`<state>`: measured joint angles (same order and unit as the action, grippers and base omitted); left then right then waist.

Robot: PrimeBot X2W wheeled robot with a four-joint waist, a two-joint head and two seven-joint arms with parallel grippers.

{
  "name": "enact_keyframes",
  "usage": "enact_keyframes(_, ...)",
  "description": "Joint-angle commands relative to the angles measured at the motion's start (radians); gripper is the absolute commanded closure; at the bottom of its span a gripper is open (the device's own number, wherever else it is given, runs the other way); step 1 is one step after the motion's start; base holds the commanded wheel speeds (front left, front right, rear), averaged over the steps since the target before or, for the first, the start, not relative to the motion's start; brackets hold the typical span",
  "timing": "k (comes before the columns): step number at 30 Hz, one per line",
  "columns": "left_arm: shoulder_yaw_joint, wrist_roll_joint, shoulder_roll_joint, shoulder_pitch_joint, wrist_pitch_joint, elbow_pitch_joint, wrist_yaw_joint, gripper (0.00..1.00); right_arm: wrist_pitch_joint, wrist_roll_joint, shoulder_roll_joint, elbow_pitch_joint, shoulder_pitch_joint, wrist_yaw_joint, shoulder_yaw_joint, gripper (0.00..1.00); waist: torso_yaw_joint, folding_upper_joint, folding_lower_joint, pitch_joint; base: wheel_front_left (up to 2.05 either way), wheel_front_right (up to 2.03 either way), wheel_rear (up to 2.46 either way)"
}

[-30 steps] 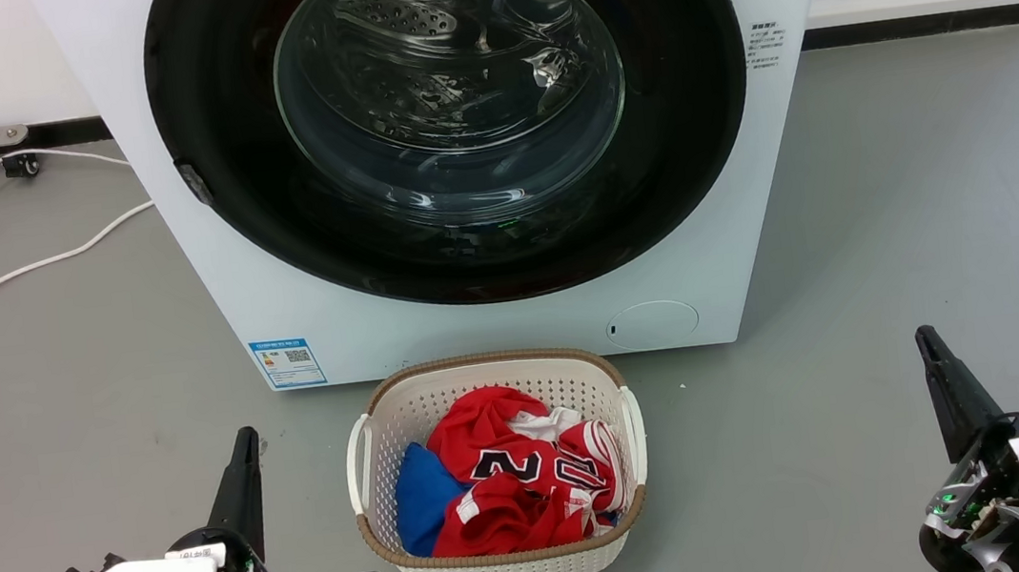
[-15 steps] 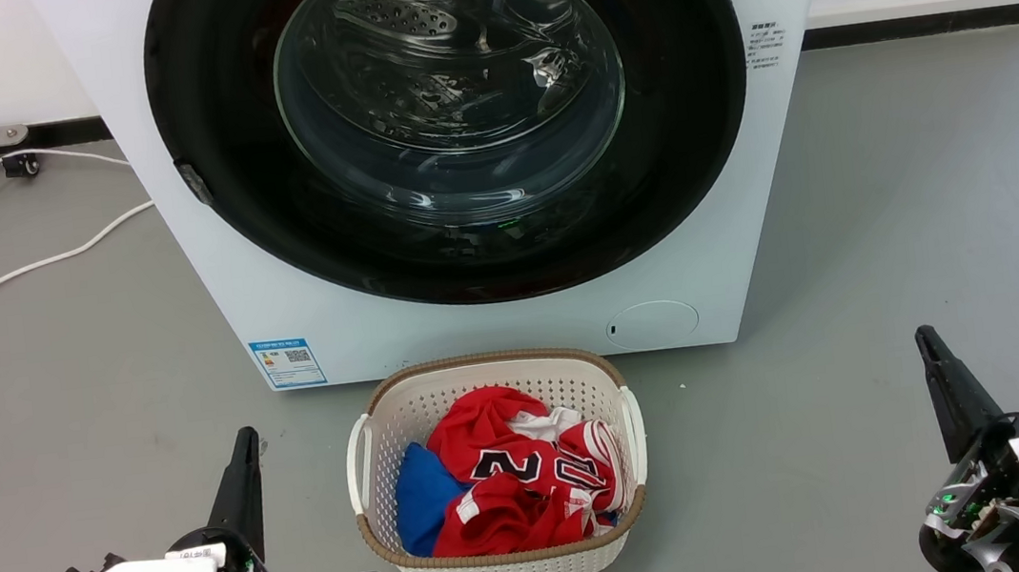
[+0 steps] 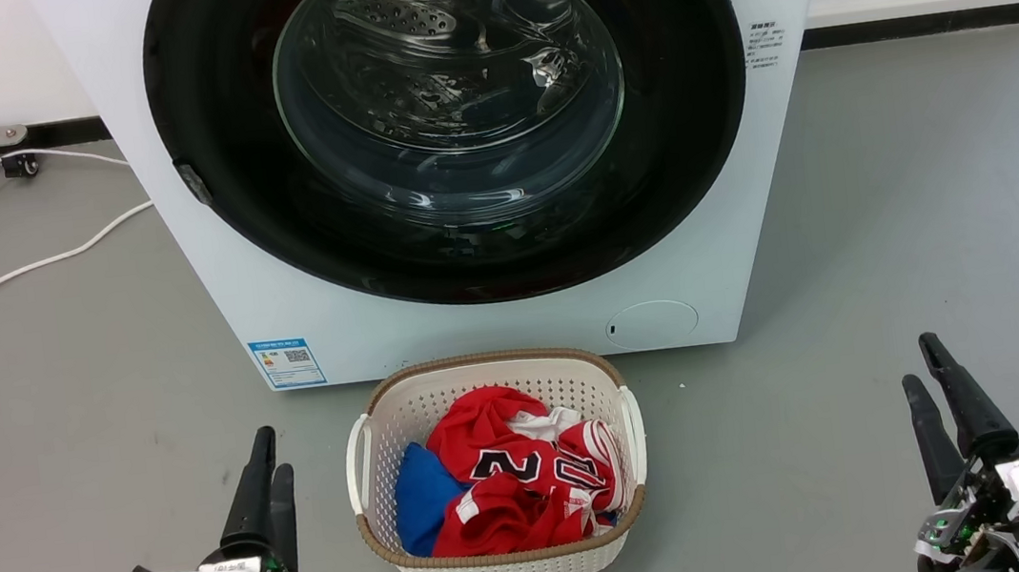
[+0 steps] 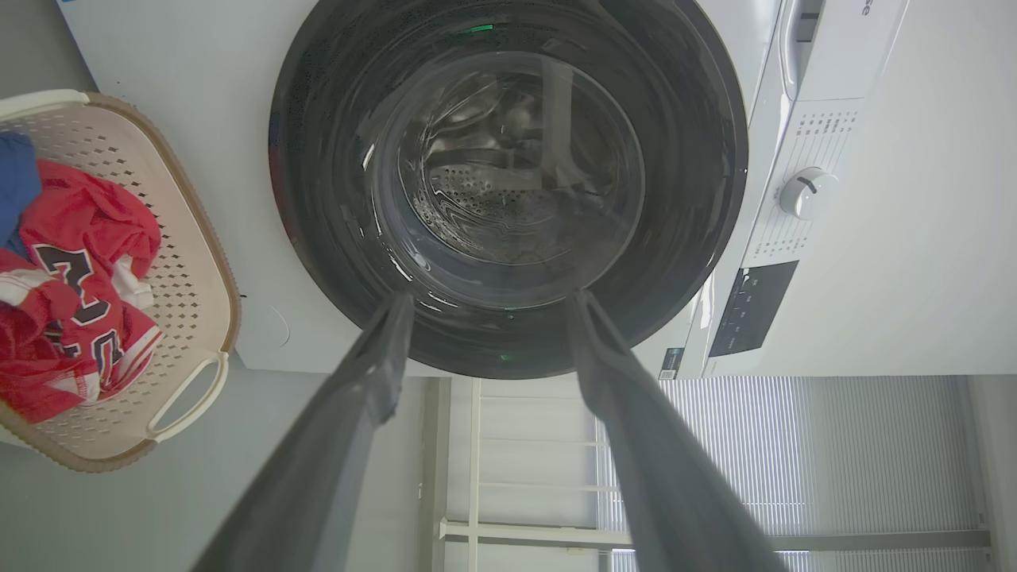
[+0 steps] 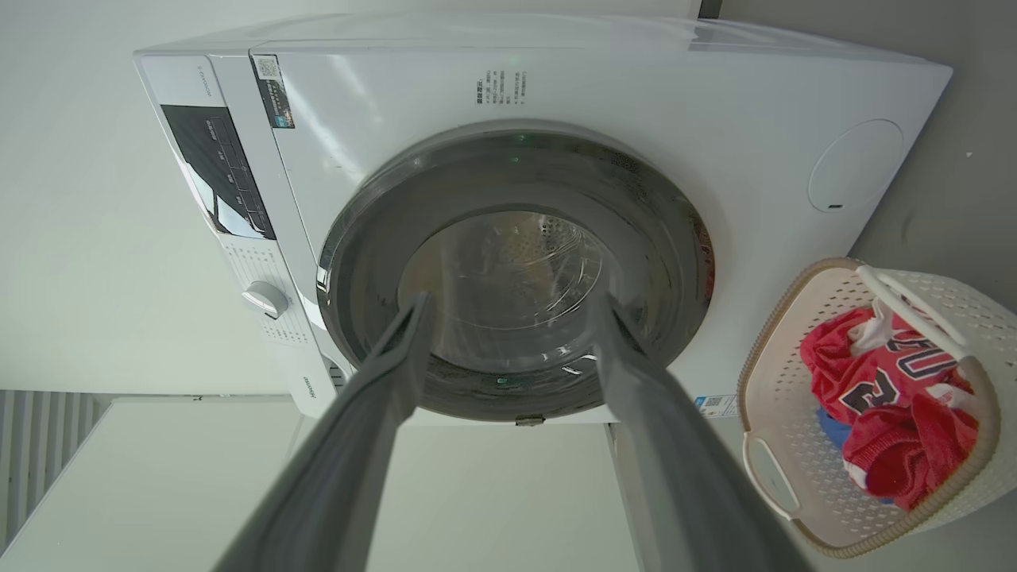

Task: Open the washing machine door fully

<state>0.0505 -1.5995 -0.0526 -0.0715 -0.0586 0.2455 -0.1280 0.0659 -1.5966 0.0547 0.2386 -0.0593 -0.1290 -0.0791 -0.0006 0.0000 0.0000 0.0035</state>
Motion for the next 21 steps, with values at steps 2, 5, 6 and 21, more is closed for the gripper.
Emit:
enact_keyframes(2, -0.01, 0.037, -0.004, -0.026, 0.015, -0.035, -0.001, 0.0, -0.017, 0.029, 0.006, -0.034, -0.011, 0.0, 0.01, 0.0, 0.0, 0.0, 0.0, 0.0, 0.0, 0.0, 0.0)
enact_keyframes(5, -0.02, 0.096, -0.005, -0.028, 0.029, -0.052, -0.001, 0.0, -0.032, 0.068, 0.01, -0.046, -0.007, 0.0, 0.018, 0.0, 0.001, 0.0, 0.0, 0.0, 0.0, 0.0, 0.0)
enact_keyframes(6, -0.024, 0.12, -0.006, -0.028, 0.033, -0.058, -0.001, 0.0, -0.037, 0.084, 0.011, -0.05, -0.006, 0.0, 0.021, 0.0, 0.001, 0.0, 0.0, 0.0, 0.0, 0.0, 0.0)
enact_keyframes(21, -0.06, 0.531, -0.008, -0.028, 0.093, -0.113, -0.002, 0.0, -0.098, 0.477, 0.026, -0.115, 0.014, -0.001, 0.045, 0.0, 0.003, 0.0, 0.0, -0.002, 0.0, 0.0, 0.0)
